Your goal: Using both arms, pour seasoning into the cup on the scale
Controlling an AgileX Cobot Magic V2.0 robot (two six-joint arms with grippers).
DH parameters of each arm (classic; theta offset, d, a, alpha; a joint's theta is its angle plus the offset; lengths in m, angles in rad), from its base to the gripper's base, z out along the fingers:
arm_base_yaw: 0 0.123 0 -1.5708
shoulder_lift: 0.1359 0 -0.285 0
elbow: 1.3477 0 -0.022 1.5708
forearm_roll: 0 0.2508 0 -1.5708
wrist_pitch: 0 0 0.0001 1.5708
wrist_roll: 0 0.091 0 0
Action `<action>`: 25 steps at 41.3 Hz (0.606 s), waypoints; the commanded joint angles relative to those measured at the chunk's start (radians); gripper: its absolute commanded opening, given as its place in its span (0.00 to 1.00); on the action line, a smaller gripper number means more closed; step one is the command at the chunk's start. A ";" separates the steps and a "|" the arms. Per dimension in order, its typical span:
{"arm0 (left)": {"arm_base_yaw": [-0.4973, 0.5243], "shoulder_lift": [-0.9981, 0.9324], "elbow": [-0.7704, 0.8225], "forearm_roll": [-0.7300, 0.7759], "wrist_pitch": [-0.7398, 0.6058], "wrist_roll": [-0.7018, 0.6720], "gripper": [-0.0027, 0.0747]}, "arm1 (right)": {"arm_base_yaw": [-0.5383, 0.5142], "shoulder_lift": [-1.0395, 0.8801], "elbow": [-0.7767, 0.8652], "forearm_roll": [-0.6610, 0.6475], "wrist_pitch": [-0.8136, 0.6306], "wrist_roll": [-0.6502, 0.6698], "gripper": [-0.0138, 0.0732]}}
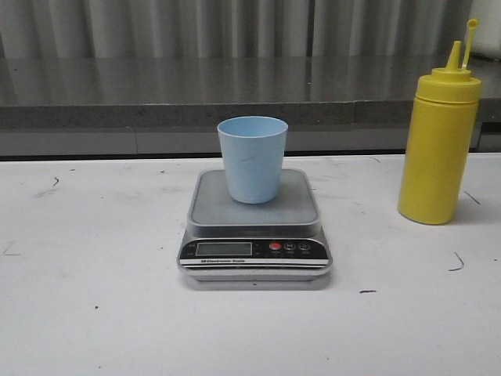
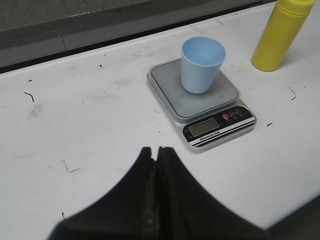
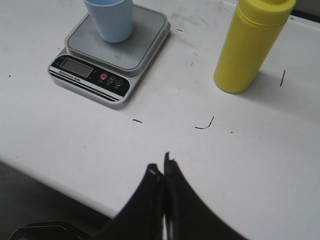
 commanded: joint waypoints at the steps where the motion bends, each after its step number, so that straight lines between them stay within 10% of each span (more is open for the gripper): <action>1: 0.044 -0.046 0.004 -0.010 -0.083 -0.011 0.01 | -0.003 0.002 -0.035 -0.004 -0.057 -0.008 0.08; 25: 0.471 -0.611 0.697 -0.077 -0.679 -0.011 0.01 | -0.003 0.002 -0.035 -0.005 -0.057 -0.008 0.08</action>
